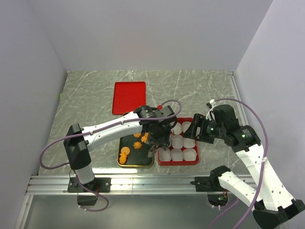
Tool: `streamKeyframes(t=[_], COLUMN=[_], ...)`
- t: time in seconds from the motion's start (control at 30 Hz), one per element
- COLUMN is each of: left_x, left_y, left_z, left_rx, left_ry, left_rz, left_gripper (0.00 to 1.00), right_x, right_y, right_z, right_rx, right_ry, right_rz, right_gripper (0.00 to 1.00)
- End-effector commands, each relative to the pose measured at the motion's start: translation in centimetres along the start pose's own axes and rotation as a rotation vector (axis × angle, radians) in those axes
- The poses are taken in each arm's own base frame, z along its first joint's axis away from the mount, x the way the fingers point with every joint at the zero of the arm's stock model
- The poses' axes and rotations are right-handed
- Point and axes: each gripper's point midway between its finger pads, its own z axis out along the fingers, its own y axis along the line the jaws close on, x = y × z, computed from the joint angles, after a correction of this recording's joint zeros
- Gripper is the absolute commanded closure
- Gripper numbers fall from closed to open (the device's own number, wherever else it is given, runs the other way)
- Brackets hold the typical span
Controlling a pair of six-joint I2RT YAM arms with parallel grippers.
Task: Pack the cookies
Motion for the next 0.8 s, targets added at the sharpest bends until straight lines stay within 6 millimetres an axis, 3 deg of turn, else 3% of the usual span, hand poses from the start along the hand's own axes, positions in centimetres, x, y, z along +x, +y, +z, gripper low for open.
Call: streamKeyframes(t=[0.0, 0.1, 0.23, 0.27, 0.33, 0.37, 0.47, 0.77], left_x=[-1.3, -1.8, -2.0, -1.3, -0.9, -0.1, 1.3, 2.8], left_y=[-0.8, 0.7, 4.3, 5.8, 8.0, 9.6, 12.0, 13.4], left_z=[-4.0, -6.0, -8.2, -7.4, -7.9, -6.8, -5.9, -2.9], left_rx=[0.028, -0.003, -0.026, -0.062, -0.072, -0.116, -0.142, -0.157], left_ry=[-0.083, -0.125, -0.175, -0.157, -0.173, -0.151, -0.142, -0.100], left_rz=[-0.010, -0.030, -0.092, -0.104, -0.145, -0.157, -0.188, -0.168], left_gripper=[0.46, 0.44, 0.44, 0.44, 0.45, 0.44, 0.45, 0.43], right_x=[-1.0, -1.0, -0.9, -0.9, -0.9, -0.8, -0.8, -0.6], right_y=[0.8, 0.9, 0.9, 0.9, 1.0, 0.9, 0.9, 0.7], right_z=[-0.5, -0.3, -0.1, -0.1, 0.0, 0.0, 0.2, 0.7], right_rx=[-0.022, -0.026, -0.028, -0.030, -0.030, -0.029, -0.027, -0.013], right_ry=[-0.039, -0.038, -0.029, -0.027, -0.024, -0.020, -0.008, 0.013], right_rz=[-0.031, -0.031, -0.022, -0.025, -0.021, -0.019, -0.014, 0.007], right_gripper=[0.21, 0.21, 0.21, 0.21, 0.21, 0.21, 0.21, 0.21])
